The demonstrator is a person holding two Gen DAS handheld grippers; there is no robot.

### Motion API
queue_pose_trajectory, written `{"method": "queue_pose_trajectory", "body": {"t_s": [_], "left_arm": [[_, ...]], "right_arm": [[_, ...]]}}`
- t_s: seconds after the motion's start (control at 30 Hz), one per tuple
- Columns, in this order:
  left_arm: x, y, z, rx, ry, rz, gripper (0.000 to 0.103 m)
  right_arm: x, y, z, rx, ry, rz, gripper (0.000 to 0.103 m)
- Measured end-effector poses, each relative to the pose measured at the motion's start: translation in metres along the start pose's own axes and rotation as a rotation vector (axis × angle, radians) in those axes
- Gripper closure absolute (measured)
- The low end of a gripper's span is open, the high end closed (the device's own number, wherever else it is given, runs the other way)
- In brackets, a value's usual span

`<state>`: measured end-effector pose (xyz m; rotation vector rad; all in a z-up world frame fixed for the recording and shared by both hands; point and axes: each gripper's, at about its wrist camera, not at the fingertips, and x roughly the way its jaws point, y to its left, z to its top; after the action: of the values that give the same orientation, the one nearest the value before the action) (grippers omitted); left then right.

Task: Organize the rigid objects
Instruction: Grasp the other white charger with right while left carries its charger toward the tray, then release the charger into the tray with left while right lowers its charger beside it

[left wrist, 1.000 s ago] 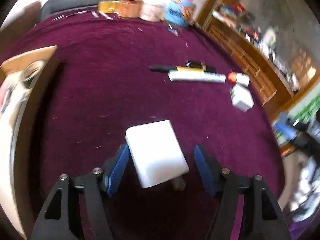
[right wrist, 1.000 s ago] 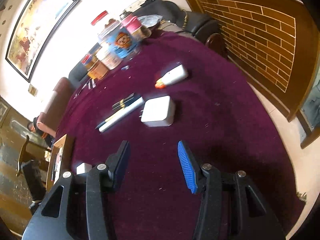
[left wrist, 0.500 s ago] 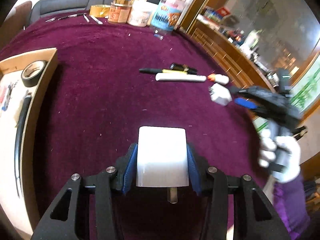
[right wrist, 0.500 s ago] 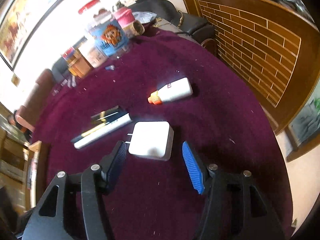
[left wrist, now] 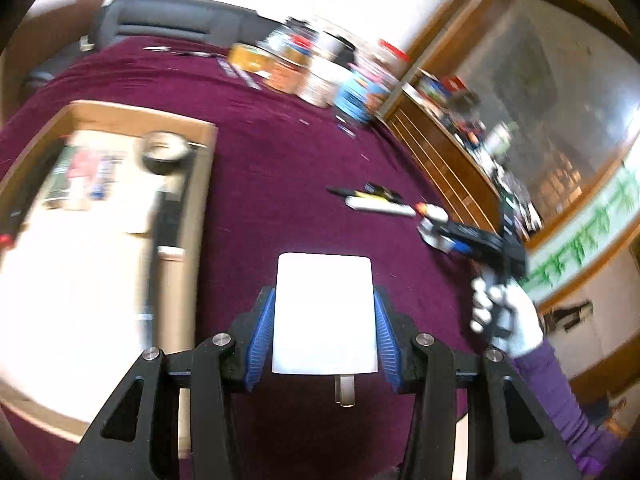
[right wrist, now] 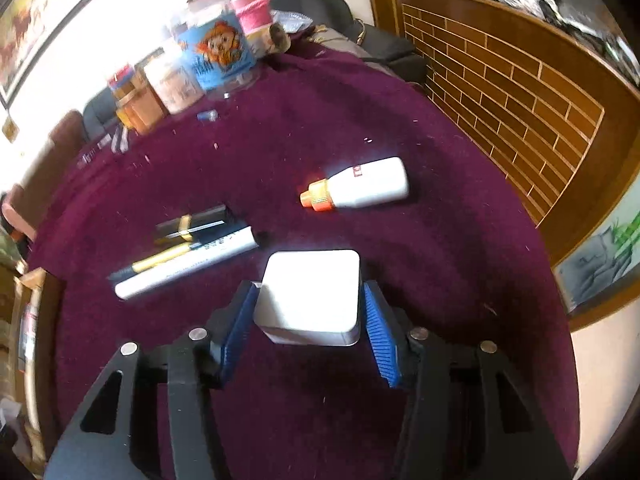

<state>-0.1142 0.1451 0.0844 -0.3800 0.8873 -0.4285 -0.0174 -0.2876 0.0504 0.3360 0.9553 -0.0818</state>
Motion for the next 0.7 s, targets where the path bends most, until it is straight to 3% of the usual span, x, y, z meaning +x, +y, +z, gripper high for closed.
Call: {"method": "queue_pose_trajectory", "body": {"t_s": [0.17, 0.37, 0.5, 0.7], "left_arm": [[-0.024, 0.067, 0.008, -0.101, -0.045, 0.118, 0.061], [-0.023, 0.135, 0.012, -0.218, 0.019, 0.263, 0.061], [-0.009, 0.161, 0.017, -0.262, 0.061, 0.281, 0.061], [0.008, 0.167, 0.045, -0.25, 0.075, 0.314, 0.06]], "right_arm": [[-0.043, 0.018, -0.006, 0.004, -0.042, 0.137, 0.053], [-0.055, 0.09, -0.018, -0.095, 0.001, 0.296, 0.053], [-0.05, 0.148, -0.031, -0.163, 0.061, 0.402, 0.053], [-0.035, 0.239, -0.068, -0.288, 0.178, 0.515, 0.052]]}}
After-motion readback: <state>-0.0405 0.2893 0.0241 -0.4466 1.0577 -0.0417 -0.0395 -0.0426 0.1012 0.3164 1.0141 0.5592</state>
